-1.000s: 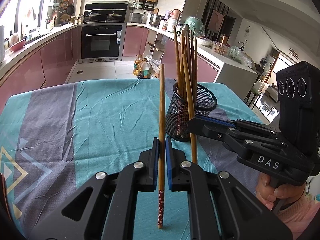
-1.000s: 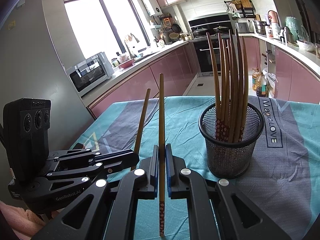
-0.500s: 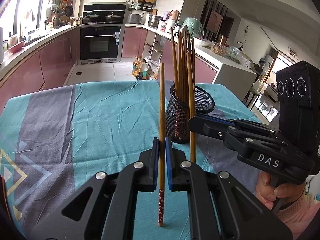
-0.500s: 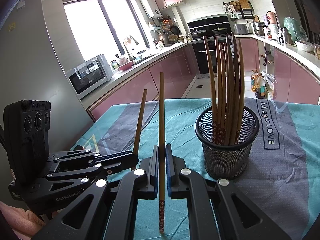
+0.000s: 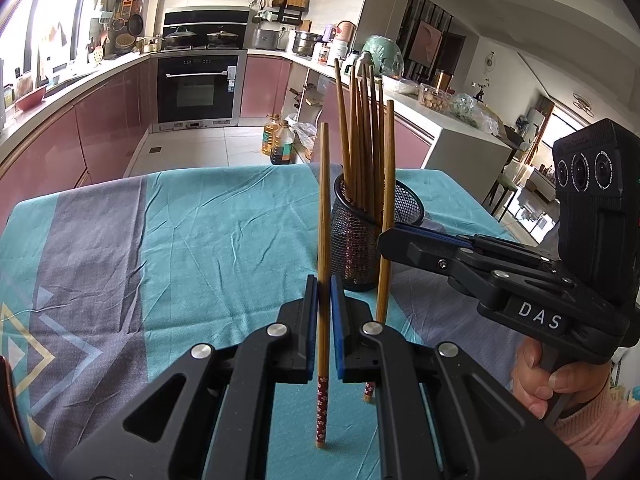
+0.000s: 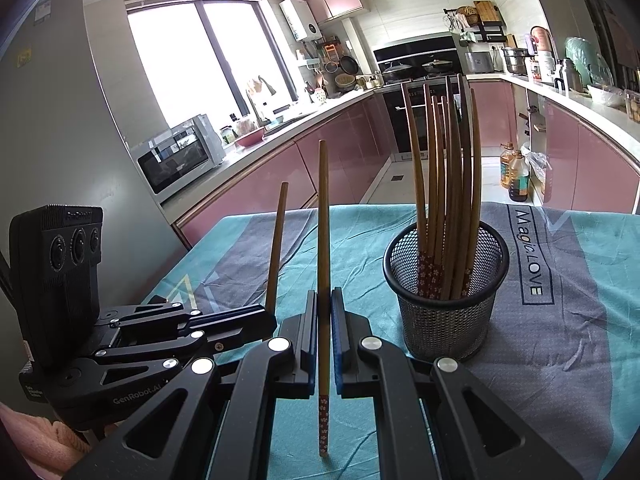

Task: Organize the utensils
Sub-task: 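Lift both chopsticks upright and carry them over the black mesh cup, then lower both chopsticks into the mesh cup and open both tools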

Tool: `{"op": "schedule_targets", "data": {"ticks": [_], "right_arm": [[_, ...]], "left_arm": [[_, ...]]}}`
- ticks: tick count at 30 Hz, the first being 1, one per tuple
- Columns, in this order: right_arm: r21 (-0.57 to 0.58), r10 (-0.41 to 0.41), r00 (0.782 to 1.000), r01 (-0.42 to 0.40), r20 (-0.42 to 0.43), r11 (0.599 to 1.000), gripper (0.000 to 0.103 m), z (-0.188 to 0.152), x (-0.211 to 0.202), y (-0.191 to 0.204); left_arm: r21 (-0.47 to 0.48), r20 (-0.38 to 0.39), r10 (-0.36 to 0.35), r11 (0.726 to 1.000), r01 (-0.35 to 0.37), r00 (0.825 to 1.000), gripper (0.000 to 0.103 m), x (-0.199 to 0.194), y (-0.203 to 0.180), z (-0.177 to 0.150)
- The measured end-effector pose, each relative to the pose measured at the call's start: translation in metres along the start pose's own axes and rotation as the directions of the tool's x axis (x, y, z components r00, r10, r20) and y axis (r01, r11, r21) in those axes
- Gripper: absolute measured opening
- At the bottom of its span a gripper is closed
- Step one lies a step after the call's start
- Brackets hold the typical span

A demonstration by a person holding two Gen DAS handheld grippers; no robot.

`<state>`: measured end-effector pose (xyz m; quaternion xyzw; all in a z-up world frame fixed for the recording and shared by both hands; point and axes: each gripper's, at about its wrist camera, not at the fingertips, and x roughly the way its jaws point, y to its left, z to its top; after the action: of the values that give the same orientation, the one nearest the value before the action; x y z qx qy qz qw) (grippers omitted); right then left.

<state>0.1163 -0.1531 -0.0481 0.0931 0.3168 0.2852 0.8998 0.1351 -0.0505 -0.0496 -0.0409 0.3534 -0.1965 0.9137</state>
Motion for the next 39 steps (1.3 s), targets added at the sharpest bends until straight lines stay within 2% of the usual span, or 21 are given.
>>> {"op": "schedule_targets", "data": {"ticks": [39], "right_arm": [[-0.025,-0.015,0.998,0.017,0.062,1.000,0.006,0.013,-0.017,-0.002]], "left_arm": [[0.018,0.038,-0.030,0.999,0.029,0.999,0.007,-0.006,-0.004,0.018]]}}
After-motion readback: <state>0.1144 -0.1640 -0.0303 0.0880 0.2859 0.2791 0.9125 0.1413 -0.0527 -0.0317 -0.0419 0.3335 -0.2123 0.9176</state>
